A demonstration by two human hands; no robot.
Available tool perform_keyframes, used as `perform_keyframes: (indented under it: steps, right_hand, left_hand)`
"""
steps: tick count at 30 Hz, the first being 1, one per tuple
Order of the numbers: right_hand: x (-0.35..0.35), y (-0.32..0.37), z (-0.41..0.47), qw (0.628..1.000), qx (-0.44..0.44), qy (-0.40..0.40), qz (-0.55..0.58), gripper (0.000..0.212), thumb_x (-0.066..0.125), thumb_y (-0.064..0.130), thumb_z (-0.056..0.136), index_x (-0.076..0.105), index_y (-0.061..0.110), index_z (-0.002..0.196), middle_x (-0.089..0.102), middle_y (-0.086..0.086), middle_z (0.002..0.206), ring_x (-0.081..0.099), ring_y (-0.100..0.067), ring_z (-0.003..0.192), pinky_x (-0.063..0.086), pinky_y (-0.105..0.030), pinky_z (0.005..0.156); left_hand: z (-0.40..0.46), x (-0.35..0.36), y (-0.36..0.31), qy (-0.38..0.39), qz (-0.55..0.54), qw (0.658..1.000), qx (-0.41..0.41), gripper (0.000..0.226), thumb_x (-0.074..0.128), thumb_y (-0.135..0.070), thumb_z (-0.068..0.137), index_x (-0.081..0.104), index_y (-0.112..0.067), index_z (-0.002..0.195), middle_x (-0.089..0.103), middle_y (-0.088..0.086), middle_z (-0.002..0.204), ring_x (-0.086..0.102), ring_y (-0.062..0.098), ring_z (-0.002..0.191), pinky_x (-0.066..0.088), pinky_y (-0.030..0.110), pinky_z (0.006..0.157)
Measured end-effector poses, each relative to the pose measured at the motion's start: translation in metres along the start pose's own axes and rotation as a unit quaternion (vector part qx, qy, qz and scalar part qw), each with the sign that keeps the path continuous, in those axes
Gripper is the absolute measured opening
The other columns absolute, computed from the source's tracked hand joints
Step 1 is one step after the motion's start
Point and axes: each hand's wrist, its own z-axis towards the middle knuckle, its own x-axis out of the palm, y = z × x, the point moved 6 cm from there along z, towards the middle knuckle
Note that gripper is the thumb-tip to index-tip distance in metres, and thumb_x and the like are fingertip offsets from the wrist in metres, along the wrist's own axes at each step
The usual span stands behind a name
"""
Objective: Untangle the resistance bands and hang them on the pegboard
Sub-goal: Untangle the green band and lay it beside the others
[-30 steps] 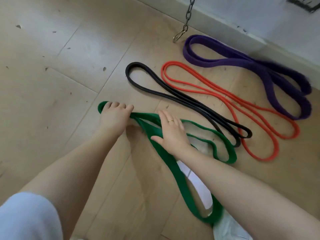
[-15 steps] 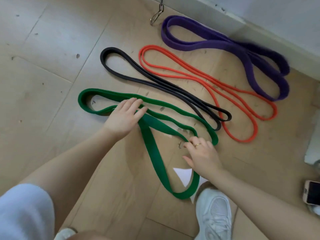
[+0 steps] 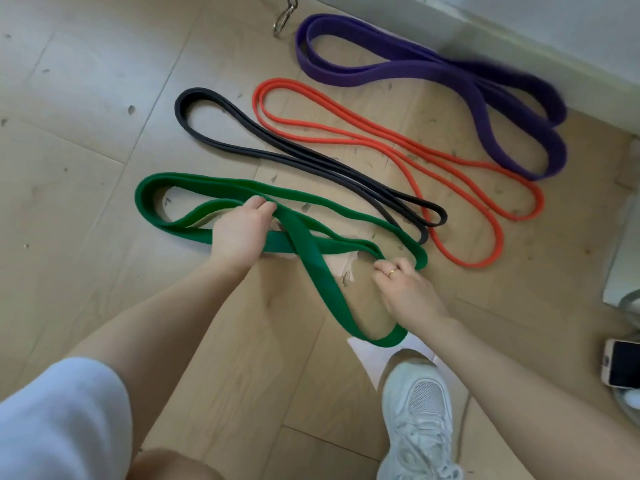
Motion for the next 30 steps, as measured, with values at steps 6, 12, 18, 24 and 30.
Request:
perform_keyframes:
  steps: [6,12,18,24,30]
  right_hand:
    - [0.025,0.006,-0.045,0.98,-0.14,0.072,-0.117,0.059,0.054,0.062,0.068,0.068,0.011,0.094,0.068,-0.007,0.1,0.052,-0.026,0.11,0.027,-0.045,0.104]
    - [0.02,-0.016,-0.049,0.981,0.004,0.091,0.17,0.015,0.076,0.012,0.066,0.063,0.016,0.073,0.061,0.002,0.077,0.058,-0.021,0.09,0.027,-0.04,0.112]
    - [-0.013,-0.036,-0.066,0.541,0.319,-0.049,0.777,0.014,0.044,0.0,0.092,0.049,0.009,0.083,0.058,0.001,0.061,0.056,-0.014,0.069,0.049,-0.031,0.076]
    - [0.009,-0.069,-0.081,0.64,0.425,-0.076,0.636,0.016,0.053,0.006,0.092,0.045,0.014,0.103,0.057,-0.002,0.093,0.06,-0.016,0.081,0.058,-0.028,0.06]
    - [0.013,-0.072,-0.092,0.921,0.303,0.037,0.242,0.021,0.057,0.02,0.087,0.055,0.004,0.073,0.057,-0.007,0.075,0.053,-0.025,0.068,0.039,-0.034,0.057]
  left_hand:
    - [0.002,0.018,-0.001,0.025,-0.069,0.997,-0.038,0.033,0.048,-0.002,0.091,0.051,-0.002,0.124,0.049,0.014,0.133,0.056,0.038,0.106,0.048,0.043,0.087]
    - [-0.016,0.037,-0.001,0.144,-0.041,0.989,-0.013,0.065,0.048,-0.019,0.095,0.012,-0.004,0.147,0.004,0.01,0.156,0.028,0.031,0.136,0.032,0.036,0.11]
    - [-0.024,0.022,-0.007,0.137,0.093,0.986,0.021,0.069,0.049,-0.008,0.091,0.009,-0.005,0.147,0.007,0.014,0.156,0.023,0.032,0.138,0.031,0.038,0.108]
    - [-0.02,0.012,-0.019,0.09,0.157,0.981,0.066,0.05,0.049,0.0,0.086,0.033,-0.003,0.133,0.04,0.017,0.133,0.051,0.034,0.111,0.041,0.039,0.092]
    - [-0.03,-0.007,0.005,0.011,0.089,0.988,0.127,0.027,0.054,0.001,0.081,0.062,-0.005,0.105,0.064,0.017,0.107,0.059,0.035,0.099,0.04,0.046,0.087]
